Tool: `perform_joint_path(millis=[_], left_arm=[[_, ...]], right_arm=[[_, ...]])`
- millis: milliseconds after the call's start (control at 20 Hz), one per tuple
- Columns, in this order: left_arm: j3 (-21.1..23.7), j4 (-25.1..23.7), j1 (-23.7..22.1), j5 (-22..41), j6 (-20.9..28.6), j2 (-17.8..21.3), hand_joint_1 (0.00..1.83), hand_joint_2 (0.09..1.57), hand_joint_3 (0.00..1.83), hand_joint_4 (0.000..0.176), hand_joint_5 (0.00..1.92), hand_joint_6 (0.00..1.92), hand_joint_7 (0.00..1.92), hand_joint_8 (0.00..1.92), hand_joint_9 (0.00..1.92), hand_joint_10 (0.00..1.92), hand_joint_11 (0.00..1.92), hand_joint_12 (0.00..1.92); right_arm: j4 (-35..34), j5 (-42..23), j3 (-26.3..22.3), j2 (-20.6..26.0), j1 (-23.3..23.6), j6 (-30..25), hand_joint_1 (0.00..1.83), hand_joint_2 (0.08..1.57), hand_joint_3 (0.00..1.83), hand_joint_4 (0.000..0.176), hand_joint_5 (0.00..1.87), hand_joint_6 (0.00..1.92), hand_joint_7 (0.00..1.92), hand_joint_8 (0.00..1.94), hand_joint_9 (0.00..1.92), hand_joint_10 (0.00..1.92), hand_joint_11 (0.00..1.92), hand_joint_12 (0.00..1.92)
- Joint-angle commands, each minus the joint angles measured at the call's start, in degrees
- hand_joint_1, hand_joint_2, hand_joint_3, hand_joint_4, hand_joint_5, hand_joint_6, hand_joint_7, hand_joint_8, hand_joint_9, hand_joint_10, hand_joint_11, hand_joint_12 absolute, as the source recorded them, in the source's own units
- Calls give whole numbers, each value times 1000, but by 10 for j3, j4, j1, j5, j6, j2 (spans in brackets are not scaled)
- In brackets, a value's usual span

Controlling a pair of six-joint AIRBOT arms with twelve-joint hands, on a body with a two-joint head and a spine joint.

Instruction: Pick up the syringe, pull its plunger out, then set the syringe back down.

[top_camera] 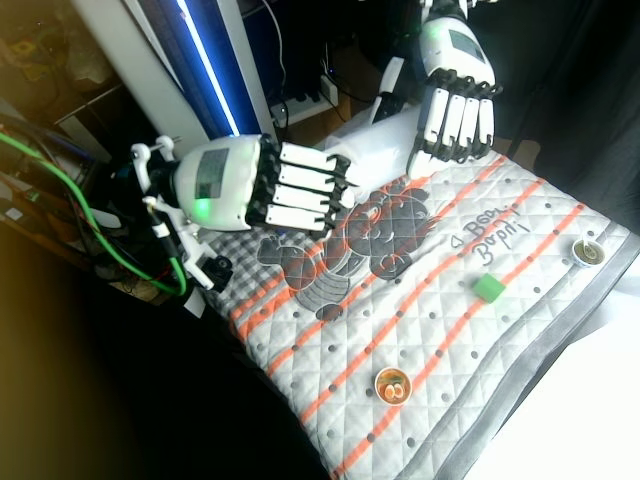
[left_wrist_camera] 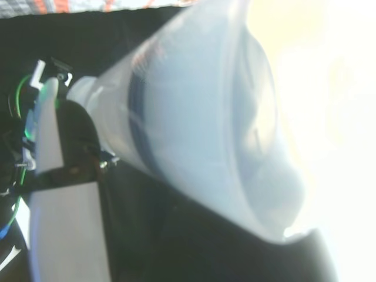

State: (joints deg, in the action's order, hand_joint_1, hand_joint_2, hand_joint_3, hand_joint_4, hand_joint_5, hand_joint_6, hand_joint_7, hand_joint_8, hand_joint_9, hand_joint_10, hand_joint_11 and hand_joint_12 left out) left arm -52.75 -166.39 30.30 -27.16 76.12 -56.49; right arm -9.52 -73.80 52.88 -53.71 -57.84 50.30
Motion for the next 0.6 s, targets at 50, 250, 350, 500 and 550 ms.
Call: perform_joint_path(millis=[50, 250, 350, 500, 550], left_arm=[[-1, 5, -5, -105, 17, 6, 1178, 1233, 0, 0, 868, 1252, 648, 1431, 413, 1383, 203, 1921], [-7, 30, 4, -108, 17, 13, 1187, 1244, 2, 0, 864, 1279, 606, 1446, 366, 1369, 192, 1921], [-12, 43, 8, -108, 17, 16, 1184, 1250, 0, 0, 864, 1249, 586, 1510, 416, 1548, 398, 1921], [-16, 58, 14, -108, 17, 20, 1176, 1264, 0, 0, 843, 1265, 557, 1556, 459, 1586, 482, 1921], [-16, 62, 16, -108, 17, 23, 1181, 1259, 0, 0, 854, 1233, 565, 1563, 480, 1594, 522, 1921]], right_arm=[[5, -52, 1, -1, 9, 2, 1158, 1215, 3, 19, 744, 1387, 859, 1261, 814, 1486, 762, 1777], [6, -53, 1, 1, 8, 2, 1192, 1174, 0, 0, 807, 1218, 953, 1193, 888, 1536, 844, 1822], [6, -56, 1, 5, 8, 2, 1186, 1178, 0, 0, 809, 1215, 926, 1237, 885, 1562, 842, 1868], [5, -59, 1, 11, 8, 2, 1180, 1184, 3, 0, 816, 1199, 893, 1303, 882, 1677, 899, 1921], [5, -60, 1, 14, 7, 2, 1175, 1185, 2, 16, 803, 1270, 902, 1227, 843, 1538, 795, 1831]])
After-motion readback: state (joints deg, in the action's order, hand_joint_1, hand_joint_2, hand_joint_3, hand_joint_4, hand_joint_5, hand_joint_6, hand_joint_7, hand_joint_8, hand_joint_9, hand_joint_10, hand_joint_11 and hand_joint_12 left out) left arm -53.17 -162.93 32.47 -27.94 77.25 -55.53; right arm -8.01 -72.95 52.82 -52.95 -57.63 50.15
